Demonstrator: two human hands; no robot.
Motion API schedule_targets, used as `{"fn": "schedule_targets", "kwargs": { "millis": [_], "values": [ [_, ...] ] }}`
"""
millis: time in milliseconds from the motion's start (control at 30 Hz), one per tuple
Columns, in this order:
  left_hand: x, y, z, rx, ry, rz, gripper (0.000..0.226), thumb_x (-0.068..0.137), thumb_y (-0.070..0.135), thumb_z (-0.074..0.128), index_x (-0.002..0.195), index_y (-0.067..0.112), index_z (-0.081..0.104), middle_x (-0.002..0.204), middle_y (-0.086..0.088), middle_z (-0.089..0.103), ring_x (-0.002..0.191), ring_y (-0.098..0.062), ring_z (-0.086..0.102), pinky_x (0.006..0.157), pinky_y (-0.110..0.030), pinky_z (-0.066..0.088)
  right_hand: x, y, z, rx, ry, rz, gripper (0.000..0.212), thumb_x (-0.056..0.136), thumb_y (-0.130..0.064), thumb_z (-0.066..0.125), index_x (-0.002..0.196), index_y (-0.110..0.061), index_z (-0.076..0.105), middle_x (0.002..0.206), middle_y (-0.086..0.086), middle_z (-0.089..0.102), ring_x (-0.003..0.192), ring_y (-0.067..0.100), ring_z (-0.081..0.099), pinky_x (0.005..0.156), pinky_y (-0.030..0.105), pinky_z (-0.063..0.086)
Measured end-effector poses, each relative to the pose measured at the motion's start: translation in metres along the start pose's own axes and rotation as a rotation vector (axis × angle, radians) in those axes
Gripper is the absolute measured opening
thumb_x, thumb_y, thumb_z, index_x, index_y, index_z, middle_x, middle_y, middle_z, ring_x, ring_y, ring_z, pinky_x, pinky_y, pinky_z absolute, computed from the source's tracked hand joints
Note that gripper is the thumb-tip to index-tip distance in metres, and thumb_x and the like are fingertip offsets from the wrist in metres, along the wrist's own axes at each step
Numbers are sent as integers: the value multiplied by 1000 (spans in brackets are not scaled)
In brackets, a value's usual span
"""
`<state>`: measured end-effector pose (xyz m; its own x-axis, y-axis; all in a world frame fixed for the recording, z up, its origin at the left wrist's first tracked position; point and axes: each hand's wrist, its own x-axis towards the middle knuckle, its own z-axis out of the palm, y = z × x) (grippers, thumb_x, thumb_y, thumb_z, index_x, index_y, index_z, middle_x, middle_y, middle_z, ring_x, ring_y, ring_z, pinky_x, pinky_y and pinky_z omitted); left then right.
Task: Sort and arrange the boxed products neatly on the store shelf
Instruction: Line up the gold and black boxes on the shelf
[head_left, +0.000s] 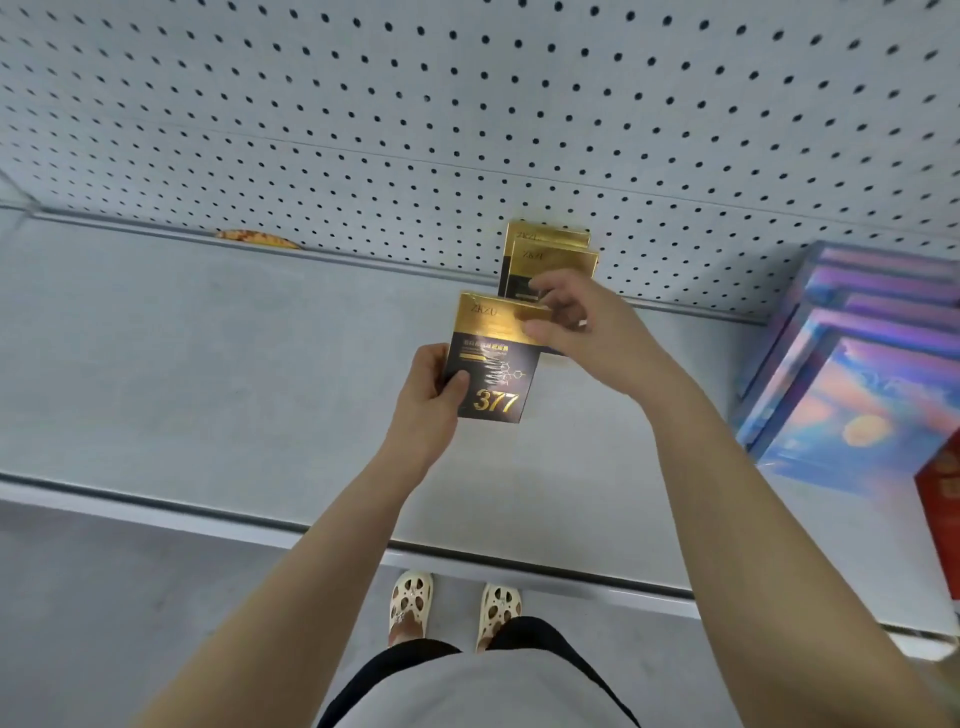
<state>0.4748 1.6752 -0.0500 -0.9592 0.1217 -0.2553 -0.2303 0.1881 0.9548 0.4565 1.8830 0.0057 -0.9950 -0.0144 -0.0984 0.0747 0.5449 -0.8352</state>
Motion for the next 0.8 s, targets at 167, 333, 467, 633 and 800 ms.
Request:
{"fn": "schedule_targets", "kwargs": {
  "millis": [167, 333, 467, 633, 800],
  "values": [
    [9, -2, 7, 138, -14, 1, 30, 98, 13, 51, 128, 19, 49, 117, 6, 61, 106, -10, 59, 86, -24, 44, 1, 9, -3, -49, 71, 13, 22, 88, -19, 72, 106, -29, 66, 94, -14, 61, 81, -5, 59, 60, 1, 40],
    [20, -2, 17, 251, -82, 14, 41, 99, 14, 52, 139, 19, 45, 137, 3, 53, 123, -19, 52, 97, -27, 41, 18, 15, -9, -130, 192, 10, 20, 88, -18, 69, 104, -29, 67, 99, -5, 62, 87, 10, 60, 79, 22, 48],
    [25, 0, 25, 275, -96, 59, 43, 97, 8, 50, 137, 24, 46, 126, 9, 53, 119, -17, 53, 91, -18, 40, 31, 15, -3, -237, 272, -36, 21, 91, -18, 64, 112, -22, 66, 110, 1, 62, 95, 17, 60, 91, 36, 52],
    [34, 1, 28, 353, -97, 34, 49, 98, 12, 49, 145, 23, 39, 142, -4, 46, 123, -21, 53, 106, -37, 43, 36, 19, 4, -311, 371, -65, 18, 95, -18, 61, 113, -19, 64, 122, 2, 48, 98, 17, 59, 90, 27, 51],
    [34, 0, 30, 387, -89, 24, 54, 98, 13, 50, 148, 21, 34, 144, -4, 44, 123, -20, 53, 104, -32, 42, 36, 24, 3, -312, 348, -76, 21, 95, -16, 60, 116, -17, 63, 121, 4, 48, 99, 19, 59, 93, 34, 53]
  ]
}}
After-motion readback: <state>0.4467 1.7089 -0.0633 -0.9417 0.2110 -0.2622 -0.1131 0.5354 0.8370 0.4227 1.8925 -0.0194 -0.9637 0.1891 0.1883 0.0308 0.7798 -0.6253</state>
